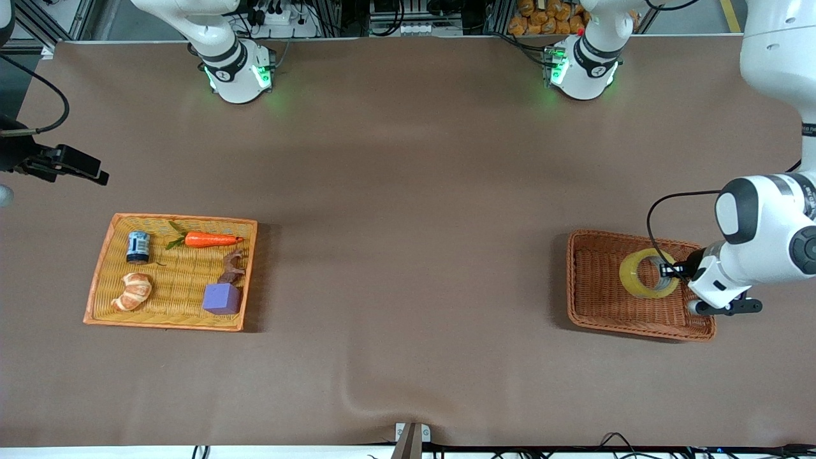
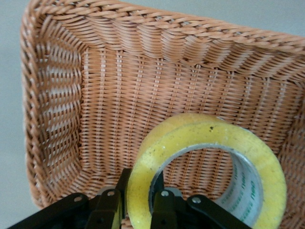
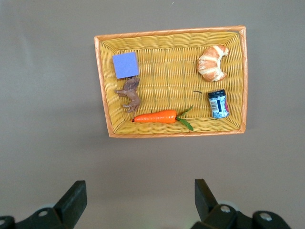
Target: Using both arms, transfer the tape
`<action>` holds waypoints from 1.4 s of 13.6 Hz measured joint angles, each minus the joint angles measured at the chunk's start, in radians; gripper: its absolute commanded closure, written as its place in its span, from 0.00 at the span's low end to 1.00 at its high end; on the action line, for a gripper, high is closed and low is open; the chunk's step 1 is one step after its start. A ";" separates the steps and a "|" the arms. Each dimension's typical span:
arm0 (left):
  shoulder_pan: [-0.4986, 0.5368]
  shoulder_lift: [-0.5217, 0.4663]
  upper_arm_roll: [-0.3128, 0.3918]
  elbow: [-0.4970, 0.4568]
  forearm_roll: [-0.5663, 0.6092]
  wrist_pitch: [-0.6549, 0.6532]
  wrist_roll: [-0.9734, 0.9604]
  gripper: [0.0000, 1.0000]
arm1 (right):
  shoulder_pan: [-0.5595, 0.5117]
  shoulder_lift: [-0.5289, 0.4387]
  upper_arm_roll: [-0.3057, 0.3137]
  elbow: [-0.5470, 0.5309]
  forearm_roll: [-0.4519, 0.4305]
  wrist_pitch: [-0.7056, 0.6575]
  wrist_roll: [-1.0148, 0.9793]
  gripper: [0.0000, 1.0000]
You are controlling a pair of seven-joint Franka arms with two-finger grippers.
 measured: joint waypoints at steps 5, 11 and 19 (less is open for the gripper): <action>0.003 0.011 -0.002 0.085 0.000 -0.003 0.001 0.00 | 0.001 0.000 -0.001 0.001 -0.001 0.002 0.000 0.00; -0.002 -0.229 -0.061 0.225 0.000 -0.354 0.001 0.00 | 0.003 -0.001 -0.001 0.006 -0.003 0.009 0.000 0.00; 0.044 -0.445 -0.122 0.206 -0.007 -0.499 0.000 0.00 | 0.009 -0.001 -0.008 0.009 -0.005 0.013 0.000 0.00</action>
